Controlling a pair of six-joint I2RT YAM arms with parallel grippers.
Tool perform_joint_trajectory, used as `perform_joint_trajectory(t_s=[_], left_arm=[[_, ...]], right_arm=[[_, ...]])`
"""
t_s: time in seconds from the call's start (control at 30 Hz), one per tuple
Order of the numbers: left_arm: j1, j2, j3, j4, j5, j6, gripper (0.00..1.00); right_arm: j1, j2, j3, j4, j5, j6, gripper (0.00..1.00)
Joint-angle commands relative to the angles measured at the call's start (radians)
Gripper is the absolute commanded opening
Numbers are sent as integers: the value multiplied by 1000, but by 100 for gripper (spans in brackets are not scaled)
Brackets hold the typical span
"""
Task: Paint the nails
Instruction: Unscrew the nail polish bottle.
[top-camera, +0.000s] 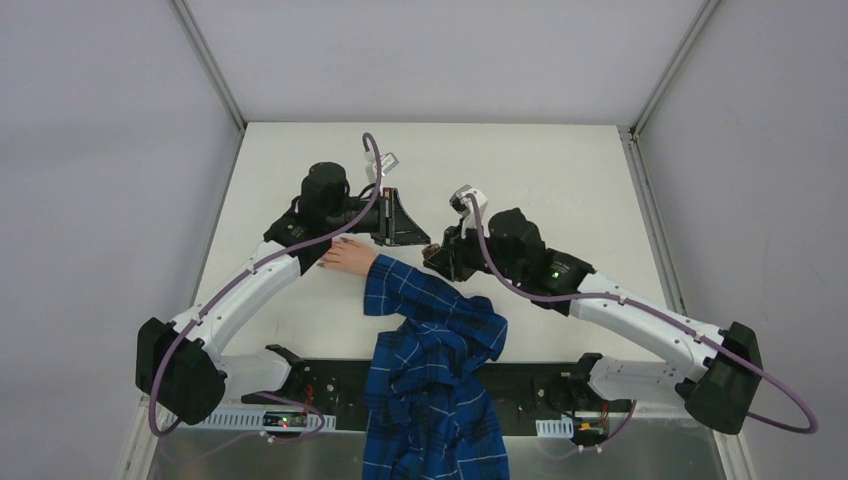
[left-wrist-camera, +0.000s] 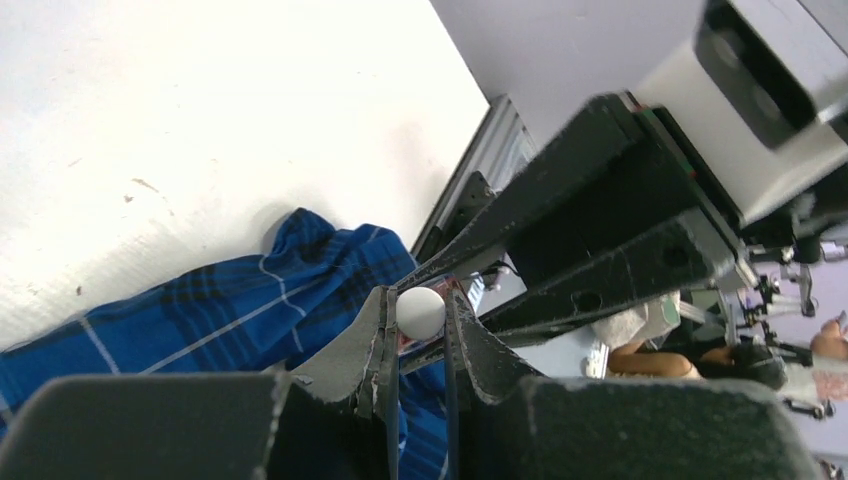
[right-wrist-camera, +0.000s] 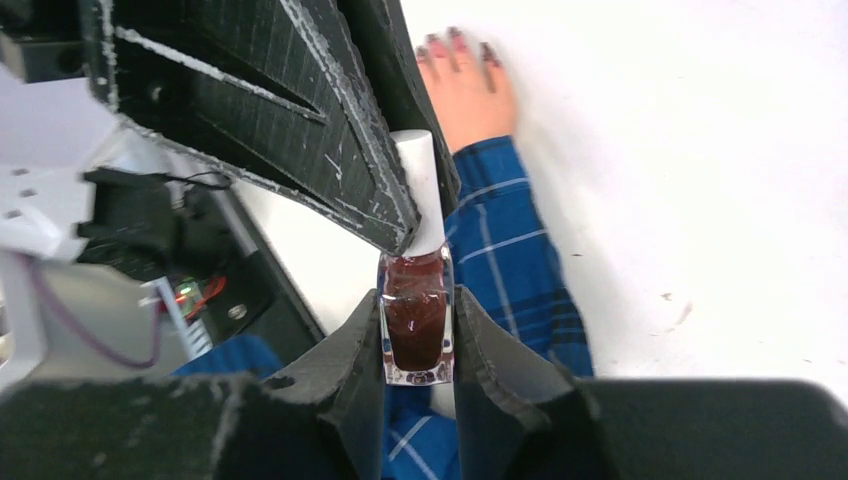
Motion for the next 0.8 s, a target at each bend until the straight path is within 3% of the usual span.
perform_joint_trajectory(t_s=[0.0, 0.33, 0.77], left_arm=[[-11, -3, 6, 16, 26, -36, 0], [28, 40, -38, -7, -87, -116, 0], [87, 13, -52, -34, -139, -123, 0]], right_arm=[[55, 62, 43, 20, 457, -35, 0], [147, 203, 123, 149, 804, -27, 0], [209, 313, 131, 182, 907, -94, 0]])
